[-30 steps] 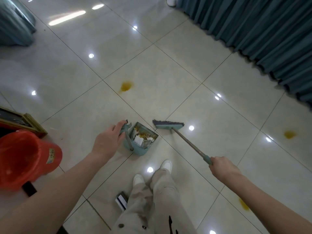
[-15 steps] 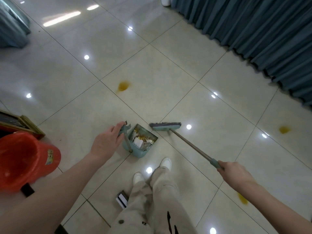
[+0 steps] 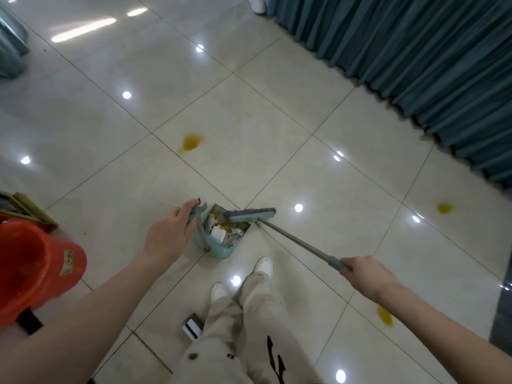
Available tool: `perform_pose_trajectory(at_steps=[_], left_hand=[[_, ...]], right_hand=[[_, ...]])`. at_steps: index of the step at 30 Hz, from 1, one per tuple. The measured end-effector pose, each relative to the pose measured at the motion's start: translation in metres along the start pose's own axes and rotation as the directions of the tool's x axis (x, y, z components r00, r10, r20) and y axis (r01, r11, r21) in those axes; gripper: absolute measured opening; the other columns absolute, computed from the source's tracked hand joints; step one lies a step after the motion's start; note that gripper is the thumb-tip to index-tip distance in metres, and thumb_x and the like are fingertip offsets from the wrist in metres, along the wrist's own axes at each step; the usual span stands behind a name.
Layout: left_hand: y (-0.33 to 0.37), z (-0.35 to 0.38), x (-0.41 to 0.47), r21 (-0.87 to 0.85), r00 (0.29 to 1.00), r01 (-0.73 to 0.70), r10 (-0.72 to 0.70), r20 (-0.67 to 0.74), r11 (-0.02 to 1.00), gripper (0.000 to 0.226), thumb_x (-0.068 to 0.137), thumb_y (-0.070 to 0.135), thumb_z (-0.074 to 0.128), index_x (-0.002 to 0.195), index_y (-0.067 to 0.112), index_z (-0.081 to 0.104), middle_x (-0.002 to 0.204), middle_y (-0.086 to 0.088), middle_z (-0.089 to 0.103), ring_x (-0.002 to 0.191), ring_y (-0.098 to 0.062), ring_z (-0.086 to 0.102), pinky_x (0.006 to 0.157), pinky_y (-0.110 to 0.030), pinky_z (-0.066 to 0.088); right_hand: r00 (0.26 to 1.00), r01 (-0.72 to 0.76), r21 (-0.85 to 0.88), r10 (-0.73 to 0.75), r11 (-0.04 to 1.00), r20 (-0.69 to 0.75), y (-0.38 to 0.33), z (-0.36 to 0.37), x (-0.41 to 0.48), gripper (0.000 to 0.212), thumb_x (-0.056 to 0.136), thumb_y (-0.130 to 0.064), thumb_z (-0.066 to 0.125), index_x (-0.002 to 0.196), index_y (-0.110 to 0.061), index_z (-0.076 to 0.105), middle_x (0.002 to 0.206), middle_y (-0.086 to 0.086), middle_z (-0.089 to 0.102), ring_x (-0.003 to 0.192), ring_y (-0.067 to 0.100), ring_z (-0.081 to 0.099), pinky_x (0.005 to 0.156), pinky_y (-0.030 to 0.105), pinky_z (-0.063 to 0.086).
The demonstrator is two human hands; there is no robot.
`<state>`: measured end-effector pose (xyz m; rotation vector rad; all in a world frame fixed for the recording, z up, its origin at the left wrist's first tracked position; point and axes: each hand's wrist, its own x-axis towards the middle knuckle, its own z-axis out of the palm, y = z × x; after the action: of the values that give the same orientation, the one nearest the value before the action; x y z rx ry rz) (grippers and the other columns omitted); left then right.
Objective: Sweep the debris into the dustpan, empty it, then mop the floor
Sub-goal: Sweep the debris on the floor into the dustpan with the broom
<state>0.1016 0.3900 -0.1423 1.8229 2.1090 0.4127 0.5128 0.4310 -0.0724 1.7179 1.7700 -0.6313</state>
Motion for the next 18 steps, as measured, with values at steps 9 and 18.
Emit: perform_pose_trajectory(at_steps=[9,18], left_hand=[[-0.024,-0.034,-0.028,-0.014,0.988,0.127,-0.128,-0.085,0.992,0.035,0.095,0.026,0.050,0.126,0.028,0.033,0.090,-0.005,0.060,0.054,-0.030,0.056,0.050,-0.040,0.051],[-0.039,-0.060,-0.051,-0.042,0.953,0.244,-0.248,-0.175,0.969,0.039,0.093,0.026,0.055,0.128,0.026,0.038,0.090,-0.007,0.062,0.052,-0.026,0.057,0.046,-0.040,0.052]], right_hand=[[0.993,-0.093,0.449,0.051,0.889,0.104,-0.059,-0.062,-0.009,0.055,0.084,-0.005,0.063,0.136,-0.019,0.050,0.065,0.009,0.055,0.038,0.016,0.044,0.034,0.018,0.035],[0.994,0.046,0.426,-0.084,0.903,0.071,-0.103,-0.114,0.020,0.046,0.082,-0.001,0.057,0.125,-0.015,0.056,0.061,0.010,0.052,0.033,0.015,0.039,0.036,0.018,0.031]])
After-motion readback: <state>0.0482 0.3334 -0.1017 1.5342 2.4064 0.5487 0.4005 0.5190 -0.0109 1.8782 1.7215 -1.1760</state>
